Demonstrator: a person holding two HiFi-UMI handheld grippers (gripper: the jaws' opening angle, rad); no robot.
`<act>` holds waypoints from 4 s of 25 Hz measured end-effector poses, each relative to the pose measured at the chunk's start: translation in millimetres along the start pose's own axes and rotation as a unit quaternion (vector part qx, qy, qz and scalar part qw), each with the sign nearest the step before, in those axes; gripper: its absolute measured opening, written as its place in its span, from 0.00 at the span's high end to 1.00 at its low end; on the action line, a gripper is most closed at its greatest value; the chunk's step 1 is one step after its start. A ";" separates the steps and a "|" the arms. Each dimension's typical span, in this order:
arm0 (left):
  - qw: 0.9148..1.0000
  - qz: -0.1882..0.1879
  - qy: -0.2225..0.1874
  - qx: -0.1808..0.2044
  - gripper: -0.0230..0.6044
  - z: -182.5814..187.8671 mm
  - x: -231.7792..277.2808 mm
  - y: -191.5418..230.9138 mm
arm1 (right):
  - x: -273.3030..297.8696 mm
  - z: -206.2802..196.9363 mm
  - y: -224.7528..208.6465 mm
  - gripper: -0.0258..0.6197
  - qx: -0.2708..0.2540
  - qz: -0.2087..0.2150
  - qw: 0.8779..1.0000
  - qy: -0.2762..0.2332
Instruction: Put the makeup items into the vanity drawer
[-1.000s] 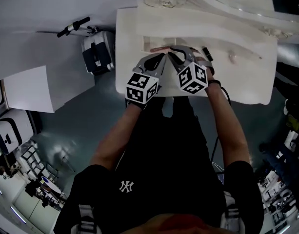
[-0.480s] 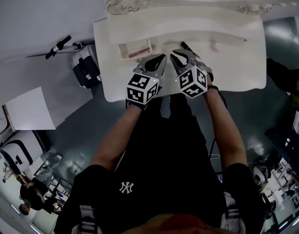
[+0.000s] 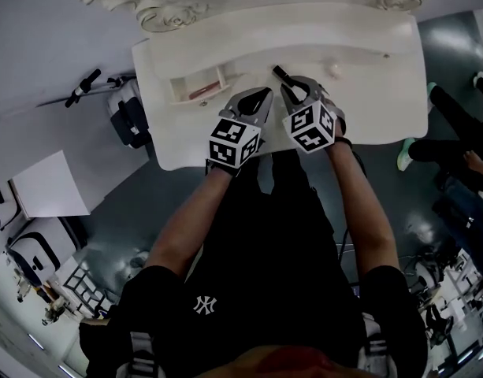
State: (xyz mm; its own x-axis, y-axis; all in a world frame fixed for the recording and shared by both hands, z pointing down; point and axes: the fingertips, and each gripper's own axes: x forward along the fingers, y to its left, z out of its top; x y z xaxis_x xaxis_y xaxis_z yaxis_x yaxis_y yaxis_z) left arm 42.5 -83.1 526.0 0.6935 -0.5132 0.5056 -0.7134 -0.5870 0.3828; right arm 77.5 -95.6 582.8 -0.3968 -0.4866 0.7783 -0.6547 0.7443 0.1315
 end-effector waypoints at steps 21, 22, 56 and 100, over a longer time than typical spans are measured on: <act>0.999 0.032 0.015 -0.028 0.96 -19.8 22.7 12.0 | 55.6 -29.4 -6.4 0.76 0.031 0.063 0.995 0.073; 0.999 0.032 0.015 -0.029 0.96 -20.3 22.2 12.4 | 56.5 -29.9 -6.1 0.77 0.031 0.066 0.995 0.075; 0.994 0.090 -0.052 -0.045 0.96 -8.8 -86.1 67.5 | 20.9 107.3 76.8 0.78 -0.164 0.066 0.984 -0.030; 0.993 0.089 -0.059 -0.055 0.96 -5.2 -102.5 96.3 | 32.5 120.2 94.8 0.87 -0.151 0.090 0.984 -0.006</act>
State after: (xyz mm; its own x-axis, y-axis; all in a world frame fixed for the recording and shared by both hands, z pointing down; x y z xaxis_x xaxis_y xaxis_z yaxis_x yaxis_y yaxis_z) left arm -97.8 -83.8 515.1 0.5580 -0.6762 0.4810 -0.8277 -0.4125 0.3804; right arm -74.8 -95.8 546.7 -0.4986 -0.3380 0.7982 -0.3521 0.9204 0.1698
